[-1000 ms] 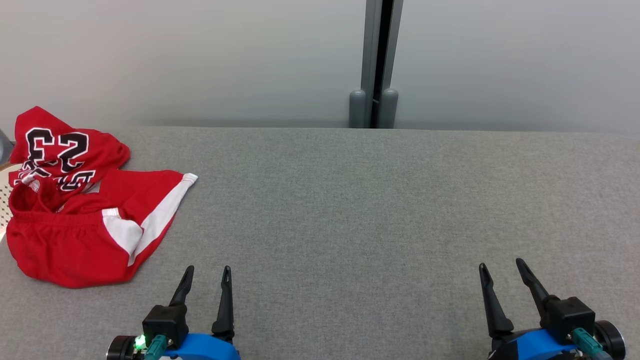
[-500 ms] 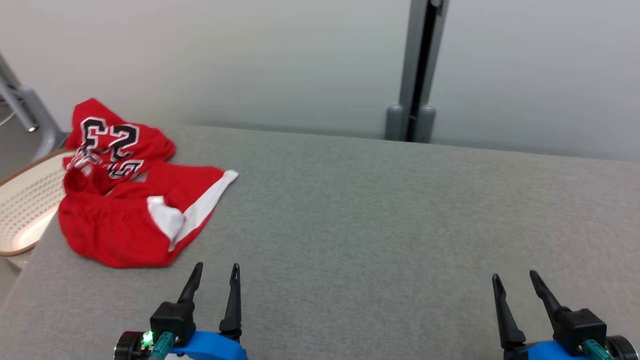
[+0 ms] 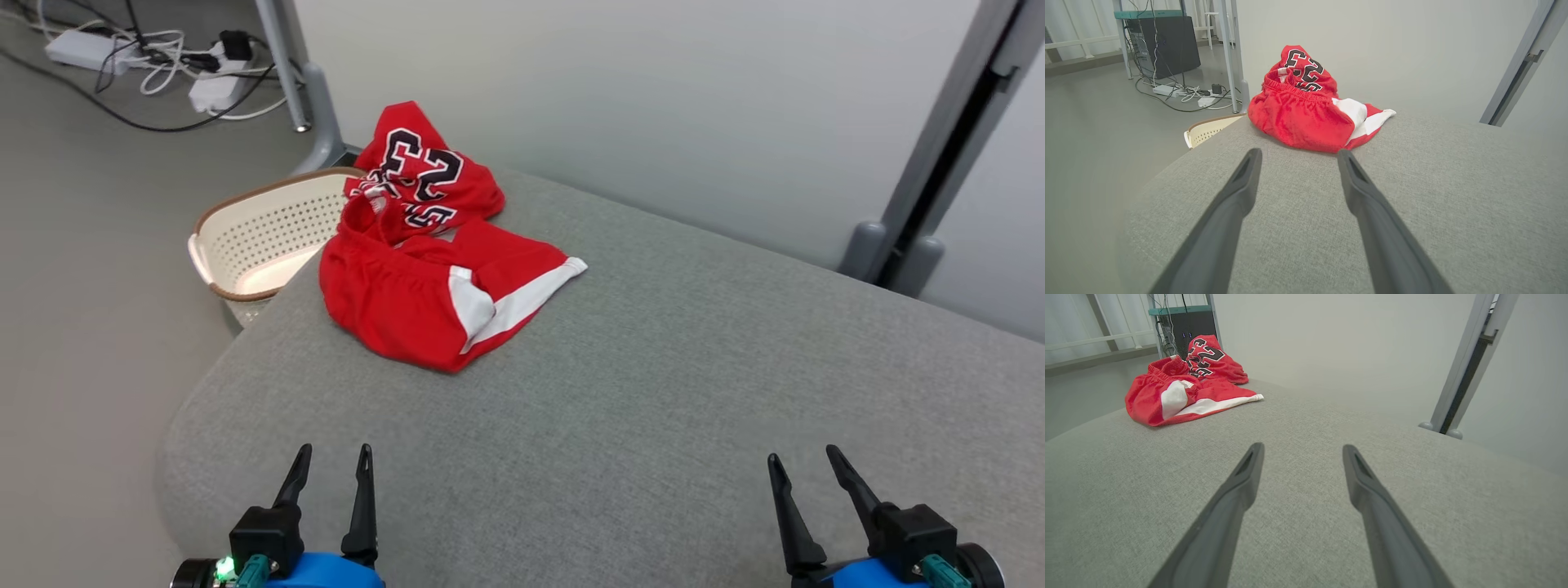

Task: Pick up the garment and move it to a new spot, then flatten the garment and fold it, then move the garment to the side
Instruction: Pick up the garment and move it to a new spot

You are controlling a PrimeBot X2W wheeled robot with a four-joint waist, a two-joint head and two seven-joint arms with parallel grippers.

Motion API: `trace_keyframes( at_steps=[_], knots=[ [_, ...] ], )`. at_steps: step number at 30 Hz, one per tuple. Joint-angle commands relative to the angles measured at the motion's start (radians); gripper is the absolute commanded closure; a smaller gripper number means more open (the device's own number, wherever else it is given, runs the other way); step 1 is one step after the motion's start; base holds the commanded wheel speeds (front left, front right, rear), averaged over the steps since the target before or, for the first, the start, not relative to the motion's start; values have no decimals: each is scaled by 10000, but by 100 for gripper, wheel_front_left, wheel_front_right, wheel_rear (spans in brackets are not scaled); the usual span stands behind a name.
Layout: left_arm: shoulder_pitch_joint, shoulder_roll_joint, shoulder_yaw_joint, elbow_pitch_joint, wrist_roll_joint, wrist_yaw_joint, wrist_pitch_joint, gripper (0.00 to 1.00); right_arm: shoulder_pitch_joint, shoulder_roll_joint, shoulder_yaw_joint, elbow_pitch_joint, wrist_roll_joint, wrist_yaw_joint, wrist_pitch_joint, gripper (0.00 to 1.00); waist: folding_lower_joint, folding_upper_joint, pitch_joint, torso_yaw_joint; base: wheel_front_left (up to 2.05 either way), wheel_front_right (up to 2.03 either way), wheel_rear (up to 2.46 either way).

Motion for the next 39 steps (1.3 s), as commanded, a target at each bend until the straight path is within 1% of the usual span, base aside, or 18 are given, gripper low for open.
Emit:
trace_keyframes(
  at_steps=[1,6,10,13,17,20,23,25,27,29,33,36,39],
  knots=[
    [20,15,11,-33,30,-3,-30,0,-65,-47,63,30,49,1,-37,0,1,0,287,414,0,0,0],
    [-5,103,10,-41,114,-108,-30,0,-139,-48,135,-88,68,1,-35,0,1,0,358,559,0,0,0],
    [-380,384,312,-336,25,-156,-30,0,-235,-50,113,-237,-56,1,-35,0,1,0,561,390,0,0,0],
    [-1038,875,561,-660,25,-275,-30,0,-374,-45,-47,-375,-240,1,-35,0,1,0,823,170,0,0,0],
    [-2466,1690,948,-1375,77,-320,133,0,-563,-45,-249,-512,-545,1,-35,0,1,0,1295,-167,0,0,0],
    [-3758,2174,1162,-1857,-209,-488,628,0,-779,-42,-302,-580,-814,1,-35,0,1,0,1728,-477,0,0,0],
    [-4976,2756,1075,-1927,-415,-650,1359,0,-1027,-44,-238,-627,-1017,1,-35,0,1,0,2209,-897,0,0,0],
    [-5702,3056,841,-1650,-828,-754,1992,0,-1189,-45,-199,-671,-1098,1,-37,0,1,0,2511,-1194,0,0,0],
    [-6316,3513,634,-1214,-1206,-815,2544,0,-1326,-45,-154,-691,-1219,1,-35,0,1,0,2817,-1490,0,0,0],
    [-6631,3913,74,-756,-1688,-831,3170,0,-1456,-41,-68,-715,-1335,1,-35,0,1,0,3118,-1807,0,0,0],
    [-7014,4530,-1157,-35,-2924,-807,4164,0,-1616,-42,-159,-796,-1584,1,-35,0,1,0,3651,-2256,0,0,0],
    [-7071,4818,-2100,428,-3719,-810,4807,0,-1685,-39,-208,-874,-1686,1,-35,0,1,0,4005,-2493,0,0,0],
    [-7149,5068,-2806,843,-4339,-811,5384,0,-1727,-49,-247,-935,-1762,1,-33,0,1,0,4324,-2651,0,0,0]
  ],
)
